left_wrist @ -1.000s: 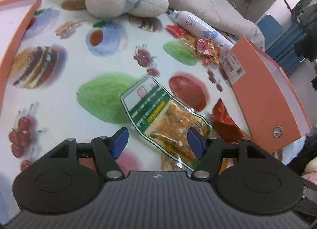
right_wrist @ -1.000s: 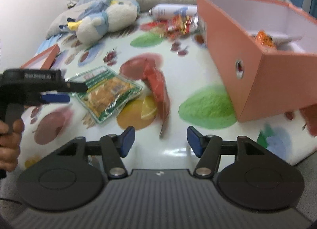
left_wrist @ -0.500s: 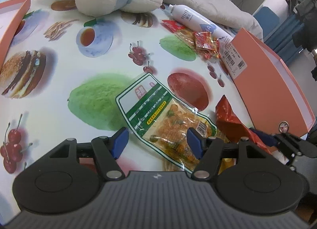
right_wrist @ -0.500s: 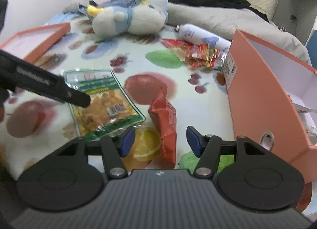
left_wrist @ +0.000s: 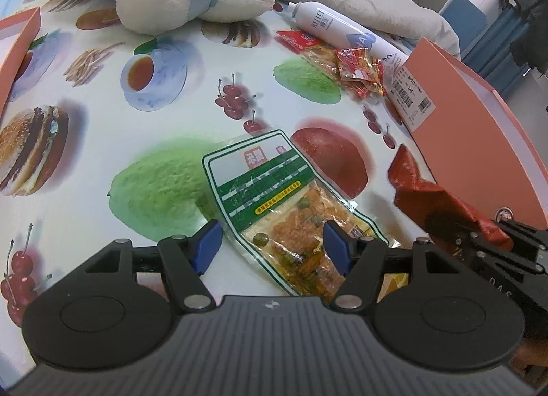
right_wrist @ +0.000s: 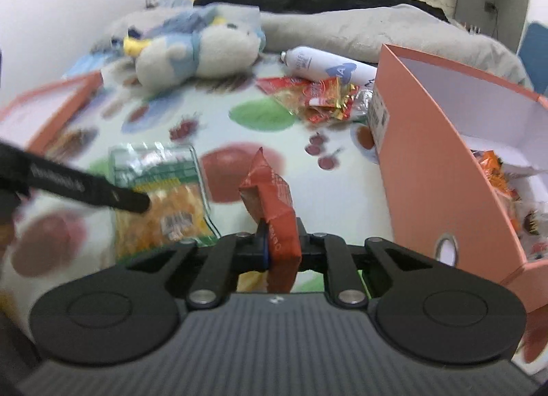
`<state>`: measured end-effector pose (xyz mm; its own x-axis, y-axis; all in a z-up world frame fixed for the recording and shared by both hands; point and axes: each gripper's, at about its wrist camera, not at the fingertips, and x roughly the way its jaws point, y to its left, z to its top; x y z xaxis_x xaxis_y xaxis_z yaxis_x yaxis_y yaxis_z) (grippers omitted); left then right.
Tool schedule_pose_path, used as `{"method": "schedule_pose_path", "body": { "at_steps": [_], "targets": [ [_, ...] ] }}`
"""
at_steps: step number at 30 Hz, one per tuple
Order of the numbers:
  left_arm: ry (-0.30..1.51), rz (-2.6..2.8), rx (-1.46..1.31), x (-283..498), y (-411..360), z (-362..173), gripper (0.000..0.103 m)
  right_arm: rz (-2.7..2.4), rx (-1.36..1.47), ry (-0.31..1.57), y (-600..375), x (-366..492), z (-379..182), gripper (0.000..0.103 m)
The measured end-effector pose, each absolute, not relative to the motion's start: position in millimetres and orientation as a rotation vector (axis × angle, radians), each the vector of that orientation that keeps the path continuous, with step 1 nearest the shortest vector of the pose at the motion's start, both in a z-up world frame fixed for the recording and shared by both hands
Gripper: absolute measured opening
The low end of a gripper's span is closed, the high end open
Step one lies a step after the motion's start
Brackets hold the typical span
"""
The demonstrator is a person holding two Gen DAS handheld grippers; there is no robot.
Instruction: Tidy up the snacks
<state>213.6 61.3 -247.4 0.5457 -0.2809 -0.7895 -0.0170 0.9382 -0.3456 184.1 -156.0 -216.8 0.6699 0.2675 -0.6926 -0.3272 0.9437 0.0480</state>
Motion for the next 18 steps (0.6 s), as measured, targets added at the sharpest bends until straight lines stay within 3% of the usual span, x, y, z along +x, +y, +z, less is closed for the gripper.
{"method": "schedule_pose_path", "body": {
  "at_steps": [5,18],
  "targets": [
    [0.979,-0.162,-0.339,213,59,-248,0.070,0.403,-0.046,0.880,-150,194,-240,0.016],
    [0.957,-0.289,-0.601,216,56,-254,0.069,0.431,0.037,0.891,-162,194,-248,0.015]
  ]
}}
